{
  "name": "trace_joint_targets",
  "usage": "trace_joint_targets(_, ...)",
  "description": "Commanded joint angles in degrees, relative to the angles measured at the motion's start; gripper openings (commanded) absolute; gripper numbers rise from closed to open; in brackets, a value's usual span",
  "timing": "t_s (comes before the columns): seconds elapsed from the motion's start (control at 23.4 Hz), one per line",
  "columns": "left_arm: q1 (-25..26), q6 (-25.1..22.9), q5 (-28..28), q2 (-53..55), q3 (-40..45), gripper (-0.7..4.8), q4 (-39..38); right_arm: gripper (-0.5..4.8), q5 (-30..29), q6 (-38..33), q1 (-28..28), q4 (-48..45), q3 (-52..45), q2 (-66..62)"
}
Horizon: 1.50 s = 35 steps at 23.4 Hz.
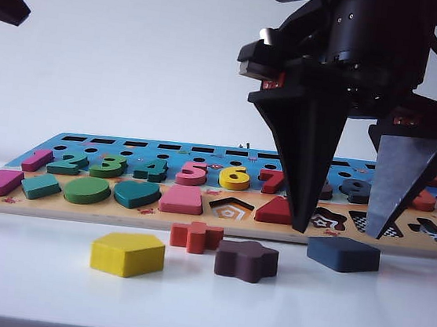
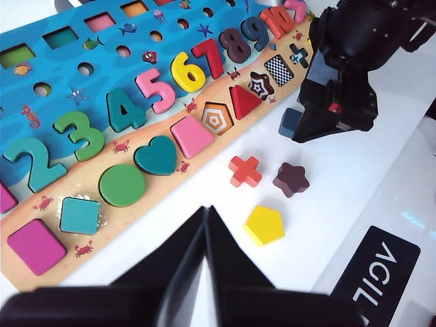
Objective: Insert the cube into the slot.
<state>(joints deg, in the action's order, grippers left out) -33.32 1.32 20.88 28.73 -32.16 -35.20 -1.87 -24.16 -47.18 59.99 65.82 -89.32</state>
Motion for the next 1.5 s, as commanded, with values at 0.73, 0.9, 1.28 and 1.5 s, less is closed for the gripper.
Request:
trace_joint_targets(0.73, 0.0, -0.3, 0.2, 0.0, -0.1, 0.07, 0.8, 2.70, 0.6, 0.0, 0.1, -0.7, 0.2, -2.8)
trace_joint_targets(0.9, 0.0, -0.3, 0.2, 0.0, -0.1, 0.07, 0.8, 2.31, 0.6, 0.0, 0.1, 0.7, 0.2, -2.8)
trace_joint_targets(1.28, 0.0, -0.3, 0.2, 0.0, -0.1, 0.07, 0.8, 1.89, 0.6, 0.0, 0.1, 0.3, 0.2, -2.8)
trace_joint_targets(1.5, 0.0, -0.2, 0.2, 0.0, -0.1, 0.07, 0.8, 1.24, 0.6, 0.0, 0.1, 0.0, 0.3, -2.2)
